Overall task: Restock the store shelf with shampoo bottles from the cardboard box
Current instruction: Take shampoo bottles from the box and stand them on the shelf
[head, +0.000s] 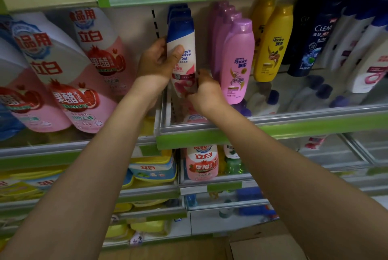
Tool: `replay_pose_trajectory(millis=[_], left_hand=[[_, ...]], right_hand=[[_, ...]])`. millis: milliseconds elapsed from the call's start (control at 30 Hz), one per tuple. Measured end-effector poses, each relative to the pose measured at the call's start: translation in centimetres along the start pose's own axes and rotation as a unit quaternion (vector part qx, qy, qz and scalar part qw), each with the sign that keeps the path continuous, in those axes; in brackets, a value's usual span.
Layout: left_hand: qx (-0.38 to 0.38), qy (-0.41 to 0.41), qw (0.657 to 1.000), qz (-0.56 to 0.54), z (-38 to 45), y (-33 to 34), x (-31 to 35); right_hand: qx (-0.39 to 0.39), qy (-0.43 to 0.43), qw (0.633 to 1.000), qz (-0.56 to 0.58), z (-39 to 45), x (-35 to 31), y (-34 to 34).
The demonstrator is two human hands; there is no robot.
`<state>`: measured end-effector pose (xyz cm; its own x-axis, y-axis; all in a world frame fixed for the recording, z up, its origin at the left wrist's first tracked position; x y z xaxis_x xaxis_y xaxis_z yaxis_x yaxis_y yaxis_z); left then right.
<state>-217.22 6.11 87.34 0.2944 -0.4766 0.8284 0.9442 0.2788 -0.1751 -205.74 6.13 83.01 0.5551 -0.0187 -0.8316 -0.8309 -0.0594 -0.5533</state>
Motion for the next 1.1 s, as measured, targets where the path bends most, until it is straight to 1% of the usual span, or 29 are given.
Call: replay_pose_trajectory(millis=[100, 200, 267, 333, 400, 533, 733, 833, 967, 1100], left_hand=[[0.027, -0.030, 0.999, -0.011, -0.4, -0.6, 0.1], [0.087, -0.058, 0.994, 0.020, -2.4, -1.3, 0.6], [0.125, -0.051, 0.990, 0.036, -4.4, -1.6, 1.2], [0.135, -0.029, 0.990, 0.040, -6.7, -1.4, 1.9], [0.131, -0.014, 0.990, 0.055, -9.2, -0.6, 2.8], [0.116, 0.003, 0.991, 0.064, -14.6, 2.4, 5.5], [0.059, -0.047, 0.996, 0.053, -21.6, 9.2, 7.4], [0.032, -0.072, 0.995, 0.060, -24.9, 13.5, 8.3], [0.015, -0.106, 0.992, 0.060, -29.9, 20.1, 9.6], [0.018, -0.147, 0.988, 0.046, -34.9, 26.5, 9.9]], right_hand=[[-0.004, -0.003, 0.999, -0.040, -0.6, 0.0, 0.0], [-0.001, -0.023, 0.996, -0.083, -2.1, 0.5, -0.5], [0.015, -0.048, 0.994, -0.098, -3.8, 0.7, -1.1], [0.037, -0.081, 0.992, -0.089, -5.7, 1.1, -2.2], [0.053, -0.103, 0.990, -0.079, -7.5, 1.9, -3.4], [0.065, -0.111, 0.990, -0.054, -11.2, 5.1, -6.7], [0.048, -0.058, 0.997, -0.004, -15.7, 11.9, -11.9], [0.041, -0.047, 0.998, 0.008, -17.5, 15.7, -14.7], [0.035, -0.029, 0.999, 0.002, -19.7, 22.0, -19.4], [-0.005, 0.000, 1.000, 0.005, -21.9, 28.4, -23.3]])
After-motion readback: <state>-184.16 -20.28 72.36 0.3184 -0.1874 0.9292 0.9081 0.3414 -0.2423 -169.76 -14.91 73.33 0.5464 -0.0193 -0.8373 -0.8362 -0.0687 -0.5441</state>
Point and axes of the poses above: each hand's wrist, its own z-axis towards the middle knuckle, its own y-axis out of the palm, x = y × z, the point moved 4 cm from there along z, towards the middle knuckle, and after that the axes turned 12 degrees about y, right-handed, at the moved point
